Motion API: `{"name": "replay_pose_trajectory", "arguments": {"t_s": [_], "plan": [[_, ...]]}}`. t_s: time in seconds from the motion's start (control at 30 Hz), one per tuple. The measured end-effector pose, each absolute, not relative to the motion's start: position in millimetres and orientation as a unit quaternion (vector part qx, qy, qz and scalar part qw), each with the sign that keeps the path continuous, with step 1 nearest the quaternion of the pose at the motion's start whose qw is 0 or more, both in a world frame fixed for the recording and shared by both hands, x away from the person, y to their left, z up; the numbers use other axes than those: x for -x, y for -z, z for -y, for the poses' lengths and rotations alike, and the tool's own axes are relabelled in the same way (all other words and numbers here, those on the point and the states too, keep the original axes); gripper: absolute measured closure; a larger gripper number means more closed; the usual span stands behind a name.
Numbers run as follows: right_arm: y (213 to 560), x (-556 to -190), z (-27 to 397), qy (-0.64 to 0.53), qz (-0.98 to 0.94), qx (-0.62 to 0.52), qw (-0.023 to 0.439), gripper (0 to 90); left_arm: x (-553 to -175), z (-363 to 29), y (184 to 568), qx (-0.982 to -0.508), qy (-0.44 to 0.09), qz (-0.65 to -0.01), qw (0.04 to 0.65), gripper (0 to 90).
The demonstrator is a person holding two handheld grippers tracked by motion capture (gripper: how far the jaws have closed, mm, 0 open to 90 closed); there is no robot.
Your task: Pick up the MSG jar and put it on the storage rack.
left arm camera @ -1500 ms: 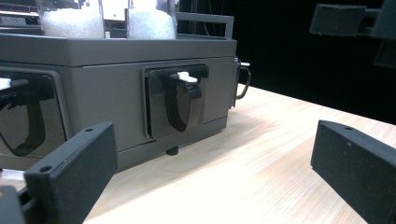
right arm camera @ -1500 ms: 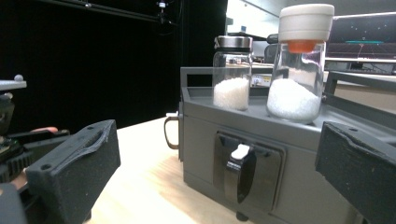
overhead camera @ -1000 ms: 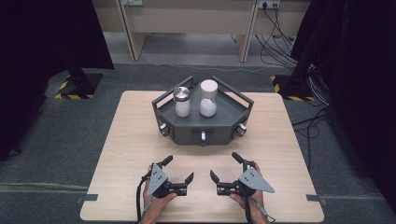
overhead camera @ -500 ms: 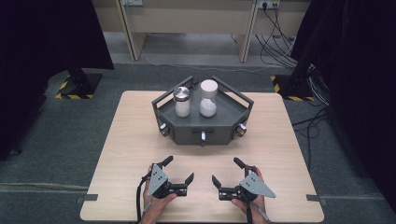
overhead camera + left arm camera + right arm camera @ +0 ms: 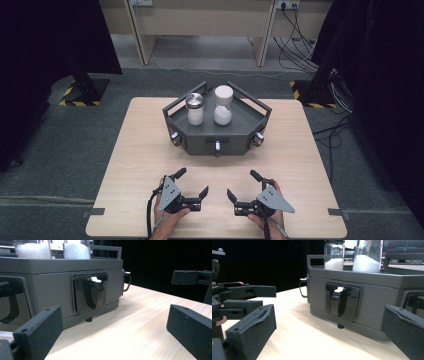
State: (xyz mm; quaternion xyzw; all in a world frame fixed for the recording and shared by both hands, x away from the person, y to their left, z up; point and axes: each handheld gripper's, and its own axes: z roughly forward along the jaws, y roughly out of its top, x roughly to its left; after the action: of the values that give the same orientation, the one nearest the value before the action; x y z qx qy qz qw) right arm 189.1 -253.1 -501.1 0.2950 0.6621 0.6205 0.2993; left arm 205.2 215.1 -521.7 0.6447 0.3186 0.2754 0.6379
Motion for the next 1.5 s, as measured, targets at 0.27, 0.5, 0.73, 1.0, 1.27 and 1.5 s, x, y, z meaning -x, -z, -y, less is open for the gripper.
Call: {"name": "replay_pose_trajectory", "arguments": {"t_s": [0.27,0.5,0.73,1.0,1.27,1.5], "plan": [[501.2,-189.0,252.8,-0.620,-0.663,-0.296,0.298,0.4,-205.4,-214.7,522.0,-0.645,-0.275,-0.319,0.638,0.3],[501.2,-189.0,252.2,-0.620,-0.664,-0.297,0.296,0.4,-205.5,-214.5,522.0,-0.647,-0.274,-0.318,0.636,0.4],[501.1,-189.3,251.6,-0.617,-0.666,-0.295,0.296,0.4,-205.6,-214.2,521.9,-0.648,-0.274,-0.319,0.635,0.4],[500.9,-189.1,251.2,-0.616,-0.667,-0.295,0.296,0.4,-205.7,-213.8,521.9,-0.649,-0.273,-0.320,0.634,0.6],[501.2,-189.5,250.6,-0.615,-0.669,-0.295,0.294,0.5,-205.8,-213.8,521.9,-0.649,-0.273,-0.320,0.634,0.7],[501.1,-189.3,250.2,-0.615,-0.670,-0.295,0.294,0.5,-205.6,-213.7,521.9,-0.649,-0.273,-0.319,0.634,0.7]]}}
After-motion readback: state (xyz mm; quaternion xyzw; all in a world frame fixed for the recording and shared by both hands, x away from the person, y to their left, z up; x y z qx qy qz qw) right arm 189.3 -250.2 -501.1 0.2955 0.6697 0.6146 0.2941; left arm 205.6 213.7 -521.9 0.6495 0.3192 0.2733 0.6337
